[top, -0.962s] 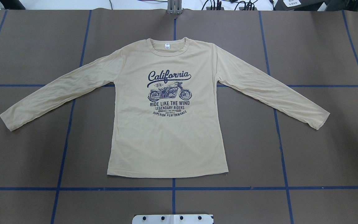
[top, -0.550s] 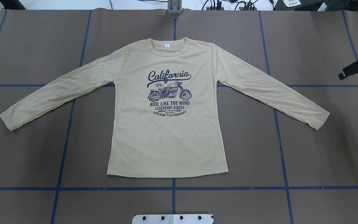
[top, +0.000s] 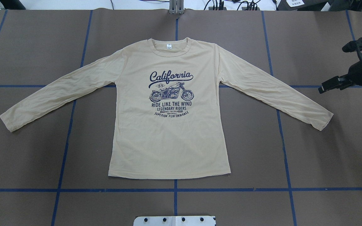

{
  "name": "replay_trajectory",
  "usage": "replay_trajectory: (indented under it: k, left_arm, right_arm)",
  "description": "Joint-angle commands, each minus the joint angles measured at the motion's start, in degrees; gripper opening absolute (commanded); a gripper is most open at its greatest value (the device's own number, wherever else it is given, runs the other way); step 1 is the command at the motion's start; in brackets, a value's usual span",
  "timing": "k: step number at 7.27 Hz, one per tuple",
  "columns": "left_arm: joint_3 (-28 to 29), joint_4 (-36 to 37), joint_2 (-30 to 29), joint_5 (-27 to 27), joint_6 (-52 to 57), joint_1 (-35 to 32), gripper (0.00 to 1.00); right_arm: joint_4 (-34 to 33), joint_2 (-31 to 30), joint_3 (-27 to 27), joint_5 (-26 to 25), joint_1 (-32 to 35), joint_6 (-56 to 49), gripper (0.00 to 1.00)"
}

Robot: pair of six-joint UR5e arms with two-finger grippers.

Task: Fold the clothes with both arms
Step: 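Lower the right gripper onto the cuff of the nearby sleeve and grasp it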

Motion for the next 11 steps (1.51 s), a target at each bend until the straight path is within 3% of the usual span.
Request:
replay_trajectory:
  k: [1,5,11]
  left_arm:
    - [-0.2,0.0,0.0,-1.0,0.0,0.0,1.00]
    - [-0.1,0.1,0.0,-1.6,0.0,0.0,1.00]
    - [-0.1,0.1,0.1,-1.9,-0.1,0.0,1.00]
  right_arm:
    - [0.5,-1.5,0.1,-0.8,-2.5,0.4,1.00]
    - [0.7,-3.4,0.5,-5.8,-7.5,0.5,1.00]
    - [0.6,-4.8,0.0,-5.5,-7.6,0.4,1.00]
